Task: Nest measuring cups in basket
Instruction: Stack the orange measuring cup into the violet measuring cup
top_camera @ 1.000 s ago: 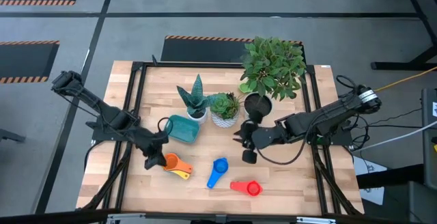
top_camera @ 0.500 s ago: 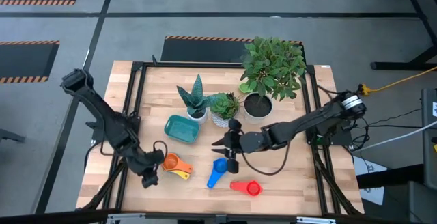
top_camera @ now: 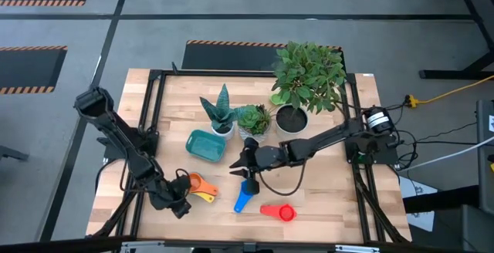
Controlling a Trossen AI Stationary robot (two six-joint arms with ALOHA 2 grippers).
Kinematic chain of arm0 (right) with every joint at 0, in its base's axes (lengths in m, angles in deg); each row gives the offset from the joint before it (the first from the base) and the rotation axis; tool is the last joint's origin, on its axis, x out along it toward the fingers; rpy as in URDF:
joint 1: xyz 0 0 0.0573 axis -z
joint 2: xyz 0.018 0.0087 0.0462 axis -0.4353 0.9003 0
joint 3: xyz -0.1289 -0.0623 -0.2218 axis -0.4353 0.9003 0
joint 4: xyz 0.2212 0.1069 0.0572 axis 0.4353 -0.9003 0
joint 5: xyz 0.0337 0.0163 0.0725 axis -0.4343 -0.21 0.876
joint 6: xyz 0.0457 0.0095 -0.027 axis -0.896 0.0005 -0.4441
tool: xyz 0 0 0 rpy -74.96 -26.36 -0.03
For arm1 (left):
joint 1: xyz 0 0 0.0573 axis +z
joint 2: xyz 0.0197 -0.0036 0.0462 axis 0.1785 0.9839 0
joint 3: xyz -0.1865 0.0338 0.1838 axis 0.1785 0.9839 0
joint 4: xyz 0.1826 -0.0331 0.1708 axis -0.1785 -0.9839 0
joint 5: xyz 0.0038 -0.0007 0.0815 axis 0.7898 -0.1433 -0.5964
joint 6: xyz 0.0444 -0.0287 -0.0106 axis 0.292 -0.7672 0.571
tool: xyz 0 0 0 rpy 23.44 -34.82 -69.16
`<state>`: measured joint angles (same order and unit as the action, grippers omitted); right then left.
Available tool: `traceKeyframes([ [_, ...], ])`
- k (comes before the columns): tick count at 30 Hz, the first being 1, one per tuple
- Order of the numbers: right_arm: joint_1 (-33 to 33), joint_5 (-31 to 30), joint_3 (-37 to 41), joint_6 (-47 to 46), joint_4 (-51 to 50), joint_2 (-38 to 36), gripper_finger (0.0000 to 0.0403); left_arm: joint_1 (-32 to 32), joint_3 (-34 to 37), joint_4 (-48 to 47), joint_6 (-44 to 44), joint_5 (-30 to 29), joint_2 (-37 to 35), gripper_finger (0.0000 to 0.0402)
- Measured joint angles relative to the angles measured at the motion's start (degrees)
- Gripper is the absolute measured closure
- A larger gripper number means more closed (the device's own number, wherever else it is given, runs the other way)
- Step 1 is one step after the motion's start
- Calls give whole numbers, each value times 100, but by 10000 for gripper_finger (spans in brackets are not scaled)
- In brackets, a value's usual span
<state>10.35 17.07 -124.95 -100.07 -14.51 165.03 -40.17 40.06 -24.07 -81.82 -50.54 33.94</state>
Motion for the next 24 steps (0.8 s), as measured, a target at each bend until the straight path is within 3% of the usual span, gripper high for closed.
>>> traceKeyframes([
  [12,73,2,-102,20,812,751,309,7,7,1113,-692,-455,899,401],
  [19,79,6,-389,12,817,1088,309,33,9,1103,-821,-1117,912,401],
  [24,77,218,-815,1,793,1521,309,31,9,1205,-611,-1163,909,401],
])
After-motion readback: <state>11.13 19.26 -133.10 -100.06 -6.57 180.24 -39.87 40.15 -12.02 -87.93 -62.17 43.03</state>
